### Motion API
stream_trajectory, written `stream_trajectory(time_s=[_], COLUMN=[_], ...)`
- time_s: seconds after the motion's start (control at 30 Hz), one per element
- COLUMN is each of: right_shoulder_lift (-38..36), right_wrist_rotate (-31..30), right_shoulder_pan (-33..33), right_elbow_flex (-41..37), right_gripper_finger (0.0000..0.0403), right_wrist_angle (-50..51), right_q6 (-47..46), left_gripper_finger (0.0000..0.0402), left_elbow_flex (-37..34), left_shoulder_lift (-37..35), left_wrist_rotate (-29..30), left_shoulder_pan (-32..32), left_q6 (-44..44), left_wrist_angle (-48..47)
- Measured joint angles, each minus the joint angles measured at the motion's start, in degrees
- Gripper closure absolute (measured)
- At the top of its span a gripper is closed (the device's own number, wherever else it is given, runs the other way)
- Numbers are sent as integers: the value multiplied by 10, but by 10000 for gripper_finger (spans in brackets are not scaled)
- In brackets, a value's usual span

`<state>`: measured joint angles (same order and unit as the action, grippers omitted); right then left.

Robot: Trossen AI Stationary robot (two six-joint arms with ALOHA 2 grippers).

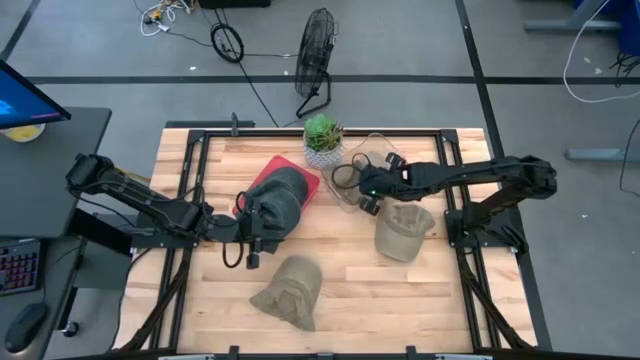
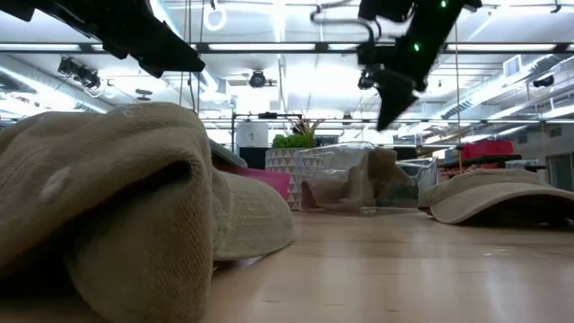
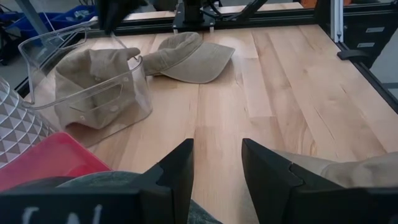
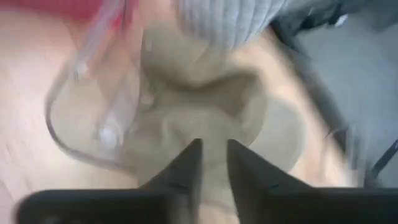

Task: Pick & Place hat
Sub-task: Put the top left brown cap into the transparent bin

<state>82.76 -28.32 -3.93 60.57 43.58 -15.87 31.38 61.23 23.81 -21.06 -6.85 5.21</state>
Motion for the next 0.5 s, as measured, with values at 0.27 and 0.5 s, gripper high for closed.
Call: stream_trajectory(time_s=[0.27,0.5], right_shoulder_lift=[23,62], right_wrist_rotate=[56,65], right_shoulder_pan=[-5,-37], right_elbow_flex=[-37,-41], right_gripper_finger=[391,397], right_wrist_angle=[-58,-121], right_q6=[-7,5], left_gripper_finger=[264,264], left_elbow_flex=[0,0], left_shoulder_lift=[0,0], left_wrist_rotate=[0,0], left_shoulder_pan=[0,0], left_q6=[-4,-4], left_wrist_angle=[-1,-1])
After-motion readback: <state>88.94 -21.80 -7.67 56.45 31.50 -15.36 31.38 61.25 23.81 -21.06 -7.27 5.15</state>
